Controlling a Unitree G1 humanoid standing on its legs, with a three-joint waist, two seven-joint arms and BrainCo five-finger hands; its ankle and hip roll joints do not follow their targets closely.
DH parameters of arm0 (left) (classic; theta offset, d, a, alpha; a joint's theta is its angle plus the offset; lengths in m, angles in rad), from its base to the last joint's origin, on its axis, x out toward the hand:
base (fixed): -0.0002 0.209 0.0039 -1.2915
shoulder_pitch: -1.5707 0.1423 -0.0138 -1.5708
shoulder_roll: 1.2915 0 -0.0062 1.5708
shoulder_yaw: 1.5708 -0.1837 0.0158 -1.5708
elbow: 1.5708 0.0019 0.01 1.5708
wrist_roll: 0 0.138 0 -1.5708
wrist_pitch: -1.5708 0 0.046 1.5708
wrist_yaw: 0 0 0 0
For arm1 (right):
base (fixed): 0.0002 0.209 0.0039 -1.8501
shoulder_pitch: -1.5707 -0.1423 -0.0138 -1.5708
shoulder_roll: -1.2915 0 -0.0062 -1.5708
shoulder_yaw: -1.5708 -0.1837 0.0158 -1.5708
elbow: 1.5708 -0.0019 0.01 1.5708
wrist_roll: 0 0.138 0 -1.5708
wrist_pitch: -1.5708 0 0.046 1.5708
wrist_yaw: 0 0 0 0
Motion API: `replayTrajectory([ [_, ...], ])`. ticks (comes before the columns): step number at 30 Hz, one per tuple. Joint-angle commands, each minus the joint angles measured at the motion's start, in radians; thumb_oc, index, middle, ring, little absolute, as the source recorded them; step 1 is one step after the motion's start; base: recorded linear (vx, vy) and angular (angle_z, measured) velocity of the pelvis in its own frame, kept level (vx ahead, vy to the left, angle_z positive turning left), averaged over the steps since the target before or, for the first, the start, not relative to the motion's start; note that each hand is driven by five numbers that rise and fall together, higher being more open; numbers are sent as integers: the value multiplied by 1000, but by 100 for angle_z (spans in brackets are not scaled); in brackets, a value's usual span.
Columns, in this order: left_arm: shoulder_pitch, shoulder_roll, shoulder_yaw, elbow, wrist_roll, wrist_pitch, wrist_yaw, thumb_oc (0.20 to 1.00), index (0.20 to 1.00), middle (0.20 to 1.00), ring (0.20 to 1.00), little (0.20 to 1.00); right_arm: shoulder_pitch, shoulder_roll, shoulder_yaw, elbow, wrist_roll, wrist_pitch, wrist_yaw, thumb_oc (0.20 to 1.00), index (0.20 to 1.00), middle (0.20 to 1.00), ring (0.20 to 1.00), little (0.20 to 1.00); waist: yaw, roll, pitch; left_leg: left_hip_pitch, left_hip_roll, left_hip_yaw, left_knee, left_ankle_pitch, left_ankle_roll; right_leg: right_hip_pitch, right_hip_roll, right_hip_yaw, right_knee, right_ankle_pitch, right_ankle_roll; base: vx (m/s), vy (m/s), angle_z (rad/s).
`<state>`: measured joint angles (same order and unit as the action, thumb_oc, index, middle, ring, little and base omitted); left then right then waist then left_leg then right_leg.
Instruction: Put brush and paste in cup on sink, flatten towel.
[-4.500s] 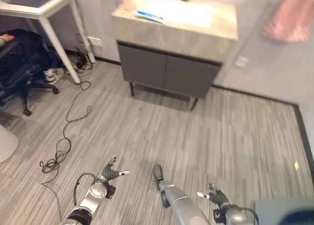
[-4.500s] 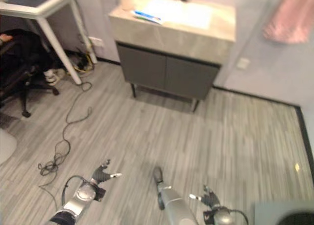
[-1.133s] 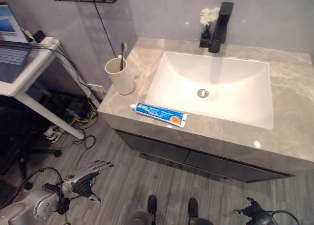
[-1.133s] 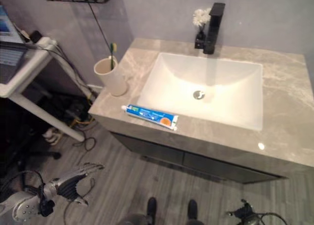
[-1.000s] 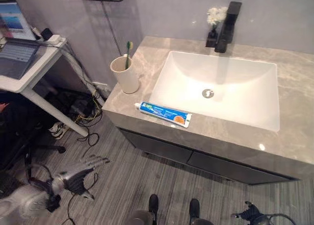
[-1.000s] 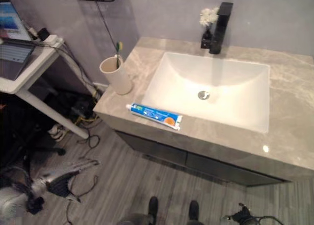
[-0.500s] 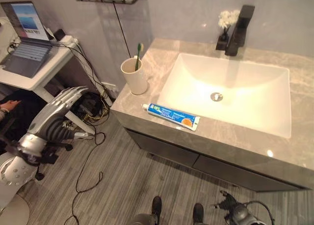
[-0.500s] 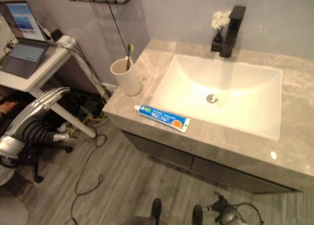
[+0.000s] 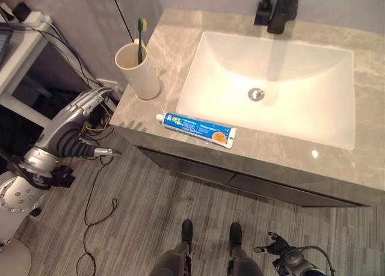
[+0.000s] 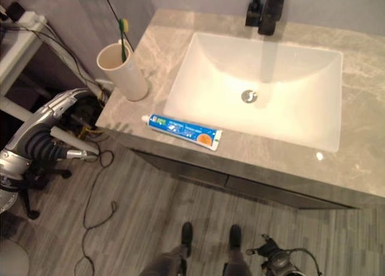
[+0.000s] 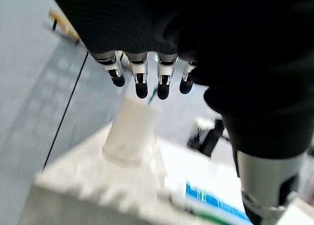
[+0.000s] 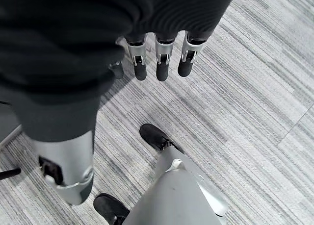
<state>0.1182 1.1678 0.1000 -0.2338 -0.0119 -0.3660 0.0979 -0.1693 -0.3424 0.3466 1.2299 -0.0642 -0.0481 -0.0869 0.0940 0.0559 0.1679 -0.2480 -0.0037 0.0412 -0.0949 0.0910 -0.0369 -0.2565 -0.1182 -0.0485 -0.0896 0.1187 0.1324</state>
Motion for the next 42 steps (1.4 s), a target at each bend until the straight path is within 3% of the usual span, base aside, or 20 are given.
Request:
replayTrajectory([
  [1, -51, 4, -16, -28, -56, -12, -11, 1000, 1000, 1000, 1000, 1000, -59, -21, 42, -24, -15, 0, -19, 1000, 1000, 1000, 1000, 1000, -13, -5, 5, -25, -41, -3, 8, 2, -11, -54, -65, 18, 2, 72, 47, 0, 0, 0],
  [16, -111, -14, -130, -61, -34, -6, -18, 1000, 1000, 1000, 1000, 1000, -106, -20, 81, -46, -49, 7, -58, 1000, 1000, 1000, 1000, 1000, -19, 5, 25, -32, -32, 13, 8, 3, -20, -73, -57, 34, 2, 68, 43, -1, -5, -1],
  [42, -265, 43, -248, -31, 40, -2, 21, 1000, 1000, 1000, 1000, 1000, -37, -26, 133, -66, -98, 4, -47, 1000, 1000, 1000, 1000, 1000, -80, -46, 20, -74, -5, 58, 8, 11, -29, -149, -15, 90, 2, 90, 35, -11, -10, -7],
])
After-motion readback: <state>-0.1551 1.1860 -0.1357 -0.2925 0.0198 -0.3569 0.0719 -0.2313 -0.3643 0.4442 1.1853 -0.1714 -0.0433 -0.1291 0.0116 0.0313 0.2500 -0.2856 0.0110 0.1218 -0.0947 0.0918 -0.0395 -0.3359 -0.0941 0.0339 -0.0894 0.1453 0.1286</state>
